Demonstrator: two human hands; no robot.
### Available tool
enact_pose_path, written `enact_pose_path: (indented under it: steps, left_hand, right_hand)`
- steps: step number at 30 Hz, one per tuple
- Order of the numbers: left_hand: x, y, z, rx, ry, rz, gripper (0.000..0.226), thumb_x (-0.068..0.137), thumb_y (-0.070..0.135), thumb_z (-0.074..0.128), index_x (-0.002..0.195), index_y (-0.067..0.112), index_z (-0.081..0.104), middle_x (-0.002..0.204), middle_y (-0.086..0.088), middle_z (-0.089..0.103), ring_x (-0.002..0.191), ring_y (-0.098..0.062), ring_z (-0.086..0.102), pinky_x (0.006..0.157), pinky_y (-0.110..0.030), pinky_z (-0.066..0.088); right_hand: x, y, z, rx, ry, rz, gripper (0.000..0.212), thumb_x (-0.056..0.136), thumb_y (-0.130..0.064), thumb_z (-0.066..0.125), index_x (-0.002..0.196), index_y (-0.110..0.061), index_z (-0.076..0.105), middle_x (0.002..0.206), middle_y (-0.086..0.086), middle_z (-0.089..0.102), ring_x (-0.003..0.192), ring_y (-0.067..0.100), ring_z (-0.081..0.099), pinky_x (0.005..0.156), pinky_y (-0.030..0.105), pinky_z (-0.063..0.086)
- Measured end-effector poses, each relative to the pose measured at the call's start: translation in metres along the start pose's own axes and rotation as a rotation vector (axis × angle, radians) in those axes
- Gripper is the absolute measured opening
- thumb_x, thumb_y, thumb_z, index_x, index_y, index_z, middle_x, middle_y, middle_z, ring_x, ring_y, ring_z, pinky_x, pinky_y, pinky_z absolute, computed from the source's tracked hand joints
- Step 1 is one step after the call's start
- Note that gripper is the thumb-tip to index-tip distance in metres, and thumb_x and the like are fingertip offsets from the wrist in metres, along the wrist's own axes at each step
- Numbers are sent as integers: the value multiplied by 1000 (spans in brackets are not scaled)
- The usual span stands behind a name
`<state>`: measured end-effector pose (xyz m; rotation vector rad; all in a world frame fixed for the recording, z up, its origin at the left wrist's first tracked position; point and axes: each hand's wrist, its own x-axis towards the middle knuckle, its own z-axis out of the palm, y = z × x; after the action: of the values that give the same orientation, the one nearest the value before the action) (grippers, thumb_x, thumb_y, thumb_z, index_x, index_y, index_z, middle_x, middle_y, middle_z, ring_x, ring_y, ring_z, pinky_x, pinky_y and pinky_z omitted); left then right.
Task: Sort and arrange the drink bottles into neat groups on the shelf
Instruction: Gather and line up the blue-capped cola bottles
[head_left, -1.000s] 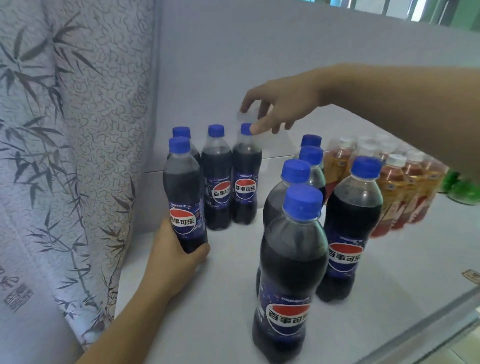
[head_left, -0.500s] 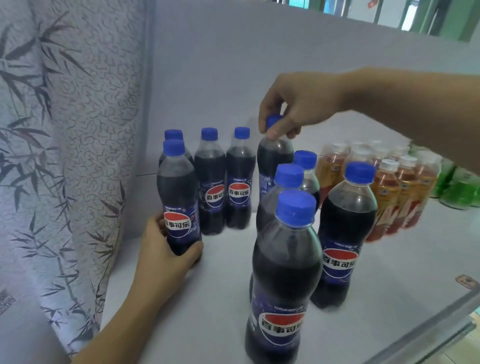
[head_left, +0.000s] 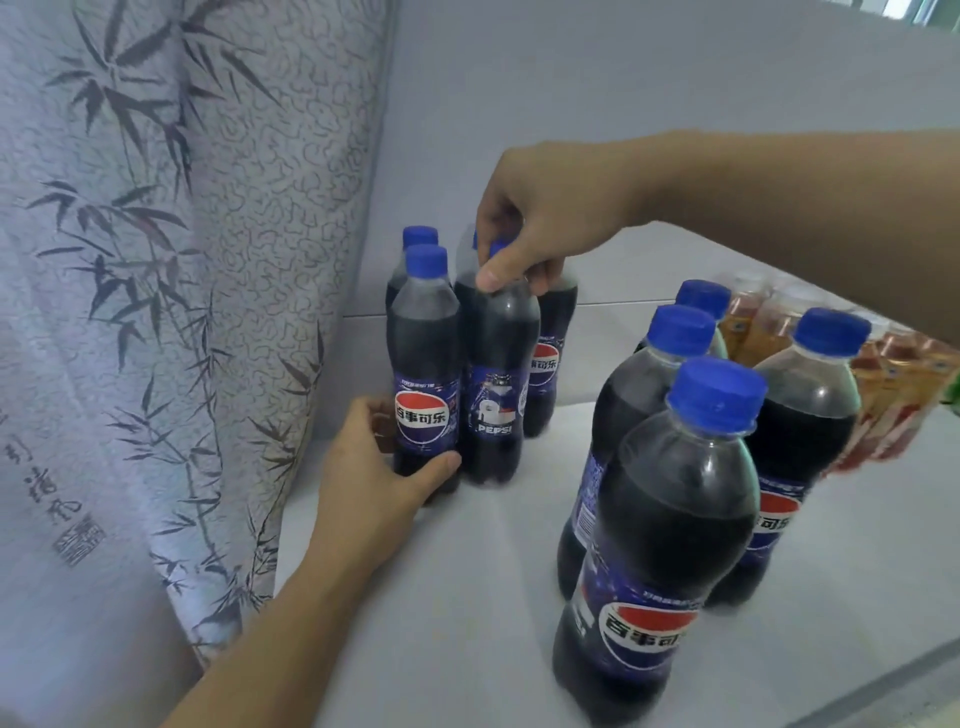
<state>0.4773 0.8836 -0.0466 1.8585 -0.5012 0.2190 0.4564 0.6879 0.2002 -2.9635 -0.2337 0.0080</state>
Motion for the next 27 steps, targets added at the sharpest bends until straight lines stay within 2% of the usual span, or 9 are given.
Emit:
enact_pose_path:
  steps: [3,6,8,11,15,19,22,25,27]
  left_hand:
    - [0,0,1,3,0,7,60,69,24,94,109,32,50,103,23,62,89,20,58,67,-1,43]
    - [-1,0,2,3,-2,10,62,69,26,94,112,32,49,105,24,62,91,20,57,68,-1,42]
    - [-1,0,2,3,0,10,62,70,27,93,112,32,49,106,24,61,91,19,57,68,-1,42]
    - [-2,1,3,-6,2,12,61,71,25,92,113,31,48,105,24,61,90,20,57,67,0,41]
    - [-3,3,3,-18,5,16,61,72,20,92,114,29,49,103,23,60,87,22,57,66,0,42]
    - [-2,5,2,-1,18,14,63,69,27,94,112,31,49,105,22,61,91,8,60,67,-3,43]
    - [-3,5,2,0,15,10,64,70,28,94,114,31,47,104,23,59,93,8,58,66,-5,44]
    - [-3,3,2,13,16,13,65,71,30,93,116,31,46,105,23,59,96,6,58,69,-11,42]
    - [-3,3,3,22,16,22,66,71,31,92,117,31,45,106,22,58,97,5,59,70,-12,41]
  right_hand:
    - [2,-1,5,-51,7,67,34,88,-45,76,85,-11,71,63,-2,75,60,14,75,81,39,63]
    - [4,1,11,-126,41,102,49,92,-56,66,79,-9,67,60,1,74,55,15,73,77,34,62]
    - [1,3,8,-119,13,96,47,90,-57,66,92,-10,67,74,5,77,57,15,74,73,34,63]
    - [-4,6,-2,-67,-130,26,37,86,-36,79,117,-23,64,104,10,73,71,19,76,72,34,64]
    - [-6,9,-1,-76,-63,-11,21,87,-18,79,105,-19,70,91,9,78,65,15,76,82,42,63]
    - [-8,10,5,-51,-10,15,16,91,-23,76,104,-18,69,91,9,78,63,13,76,75,34,64]
    - [-11,8,5,-32,-35,30,25,94,-25,73,116,-18,65,100,11,75,66,15,76,70,30,64]
    - [-26,7,-12,23,-58,73,47,92,-44,70,133,-29,52,114,6,67,78,17,78,68,27,63]
    - [-46,7,-29,-43,-71,88,46,86,-58,65,123,-32,58,117,-1,67,84,13,76,69,28,62]
